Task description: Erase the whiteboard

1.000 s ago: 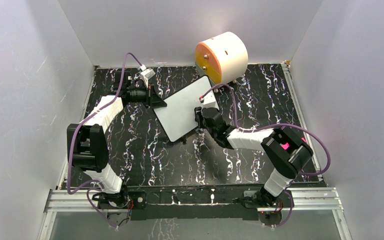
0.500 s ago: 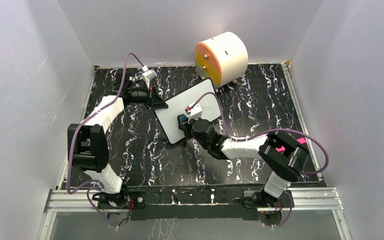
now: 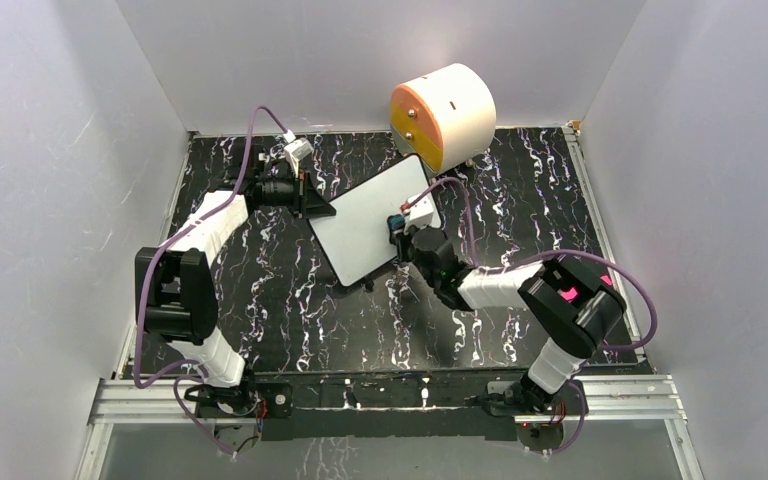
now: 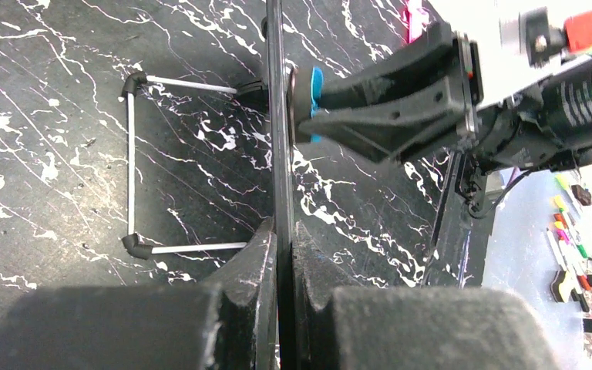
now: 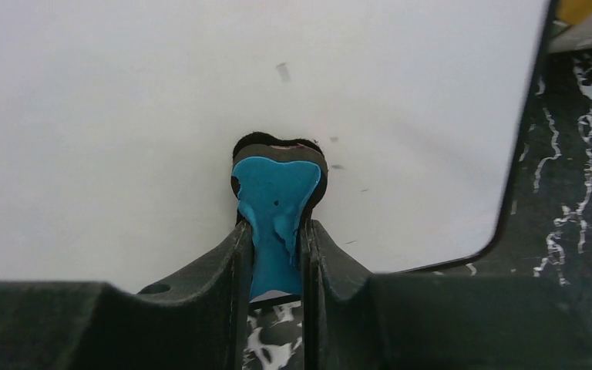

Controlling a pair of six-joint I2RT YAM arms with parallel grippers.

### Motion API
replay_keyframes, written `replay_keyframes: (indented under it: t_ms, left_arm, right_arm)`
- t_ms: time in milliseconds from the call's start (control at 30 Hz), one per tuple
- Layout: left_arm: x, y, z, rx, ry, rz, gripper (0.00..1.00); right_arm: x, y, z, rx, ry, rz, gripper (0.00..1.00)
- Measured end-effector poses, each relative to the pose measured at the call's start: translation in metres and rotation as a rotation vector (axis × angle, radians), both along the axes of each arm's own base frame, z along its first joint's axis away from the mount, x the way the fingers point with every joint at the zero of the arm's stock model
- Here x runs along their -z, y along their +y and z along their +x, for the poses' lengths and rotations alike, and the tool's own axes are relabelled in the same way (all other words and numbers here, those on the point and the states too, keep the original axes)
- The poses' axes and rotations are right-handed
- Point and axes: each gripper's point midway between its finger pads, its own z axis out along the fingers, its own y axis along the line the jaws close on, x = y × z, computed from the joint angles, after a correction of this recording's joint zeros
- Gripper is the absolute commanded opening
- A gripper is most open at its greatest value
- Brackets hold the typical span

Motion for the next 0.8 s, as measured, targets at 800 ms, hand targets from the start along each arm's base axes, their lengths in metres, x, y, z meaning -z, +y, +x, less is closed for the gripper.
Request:
replay_keyframes:
  t_ms: [800]
  left_arm:
    - [0.001, 0.002, 0.002, -0.015, 0.008, 0.012, 0.0]
  right_arm:
    - [-0.005, -0.061, 0.052, 0.133, -0.054, 0.038, 0.17]
